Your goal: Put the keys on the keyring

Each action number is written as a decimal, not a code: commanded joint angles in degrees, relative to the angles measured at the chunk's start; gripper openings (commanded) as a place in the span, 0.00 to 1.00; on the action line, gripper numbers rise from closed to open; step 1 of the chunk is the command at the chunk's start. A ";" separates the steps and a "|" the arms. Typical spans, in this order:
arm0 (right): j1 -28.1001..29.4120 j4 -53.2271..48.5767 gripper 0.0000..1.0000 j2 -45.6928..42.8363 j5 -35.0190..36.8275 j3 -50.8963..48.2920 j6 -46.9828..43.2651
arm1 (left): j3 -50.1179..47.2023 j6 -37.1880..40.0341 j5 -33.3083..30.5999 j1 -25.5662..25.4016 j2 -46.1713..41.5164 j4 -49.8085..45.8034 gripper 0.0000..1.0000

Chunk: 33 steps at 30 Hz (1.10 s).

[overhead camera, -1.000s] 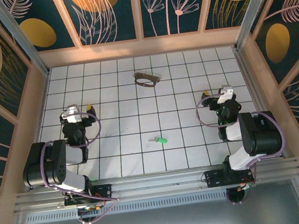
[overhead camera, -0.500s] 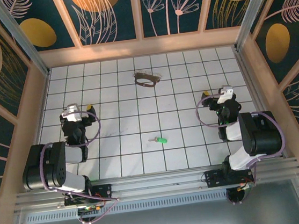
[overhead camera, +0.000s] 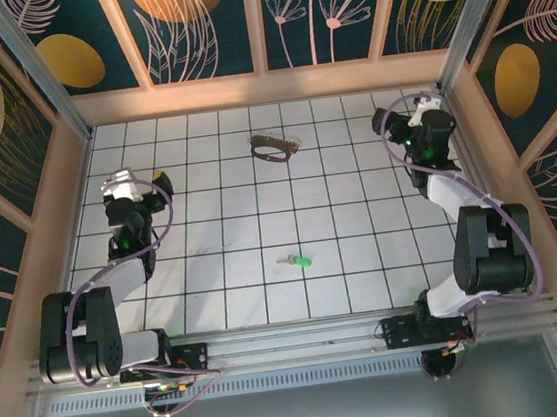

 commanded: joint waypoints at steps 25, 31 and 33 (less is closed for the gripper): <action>26.60 -34.72 0.83 46.84 -7.85 56.02 2.09 | 10.67 -22.38 8.09 -4.50 1.87 -17.36 0.99; 28.06 -38.08 0.83 51.84 -6.21 63.36 1.82 | 9.74 -21.75 6.44 -8.25 -0.41 -18.24 0.99; 28.21 -38.75 0.83 53.06 -6.12 65.15 2.01 | 9.19 -21.69 6.33 -8.69 -1.18 -18.10 0.99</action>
